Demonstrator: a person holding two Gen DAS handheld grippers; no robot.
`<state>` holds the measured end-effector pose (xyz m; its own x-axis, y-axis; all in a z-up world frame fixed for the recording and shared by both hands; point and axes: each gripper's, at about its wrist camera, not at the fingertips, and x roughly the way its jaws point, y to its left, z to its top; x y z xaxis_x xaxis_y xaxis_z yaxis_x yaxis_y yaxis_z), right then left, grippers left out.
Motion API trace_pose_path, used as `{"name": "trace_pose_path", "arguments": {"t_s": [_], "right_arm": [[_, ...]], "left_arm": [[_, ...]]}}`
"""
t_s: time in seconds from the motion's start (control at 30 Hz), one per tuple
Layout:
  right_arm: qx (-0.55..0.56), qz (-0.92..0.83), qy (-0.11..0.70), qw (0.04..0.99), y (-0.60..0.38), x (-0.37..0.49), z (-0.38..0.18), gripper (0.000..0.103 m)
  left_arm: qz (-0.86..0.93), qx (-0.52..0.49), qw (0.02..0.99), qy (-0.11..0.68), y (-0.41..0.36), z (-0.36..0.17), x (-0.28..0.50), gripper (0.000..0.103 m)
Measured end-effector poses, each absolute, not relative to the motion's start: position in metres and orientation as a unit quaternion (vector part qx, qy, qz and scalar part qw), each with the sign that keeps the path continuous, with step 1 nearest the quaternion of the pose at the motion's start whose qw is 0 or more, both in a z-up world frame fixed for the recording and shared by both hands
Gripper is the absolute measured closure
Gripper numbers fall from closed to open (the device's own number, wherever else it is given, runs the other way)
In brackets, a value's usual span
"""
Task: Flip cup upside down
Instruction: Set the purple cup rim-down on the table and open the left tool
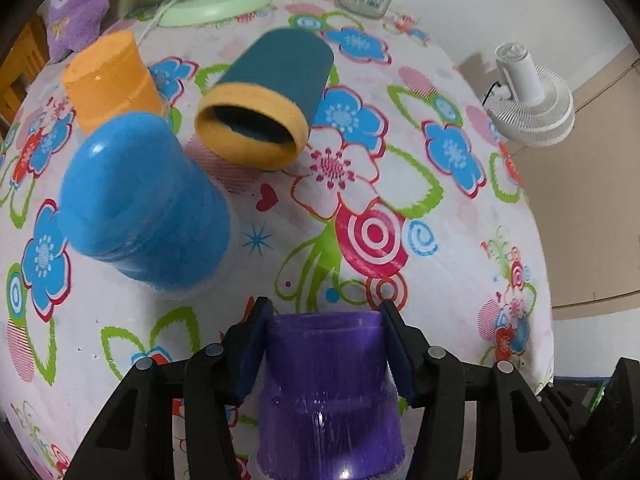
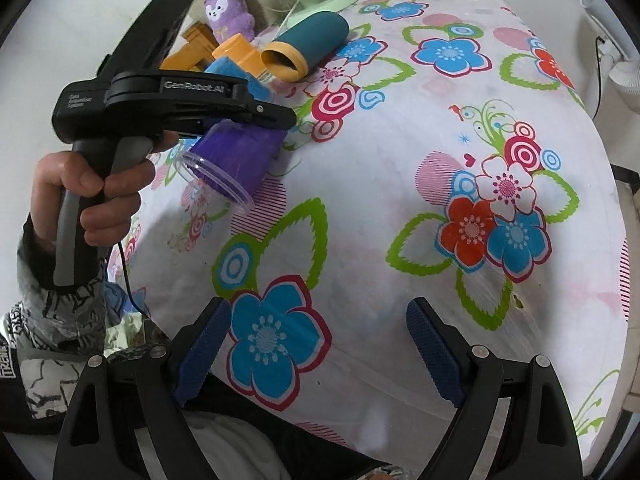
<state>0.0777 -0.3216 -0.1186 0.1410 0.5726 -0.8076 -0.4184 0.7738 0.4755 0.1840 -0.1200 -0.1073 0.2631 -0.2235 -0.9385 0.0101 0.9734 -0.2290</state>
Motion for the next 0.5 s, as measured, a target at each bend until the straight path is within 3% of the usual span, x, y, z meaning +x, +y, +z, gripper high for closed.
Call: {"name": "trace_pose_path", "arguments": {"t_s": [0.5], "right_arm": [[0.049, 0.341, 0.554, 0.758, -0.306, 0.063, -0.103, 0.012]], "left_arm": [[-0.085, -0.099, 0.85, 0.511, -0.11, -0.043, 0.132, 0.047]]}}
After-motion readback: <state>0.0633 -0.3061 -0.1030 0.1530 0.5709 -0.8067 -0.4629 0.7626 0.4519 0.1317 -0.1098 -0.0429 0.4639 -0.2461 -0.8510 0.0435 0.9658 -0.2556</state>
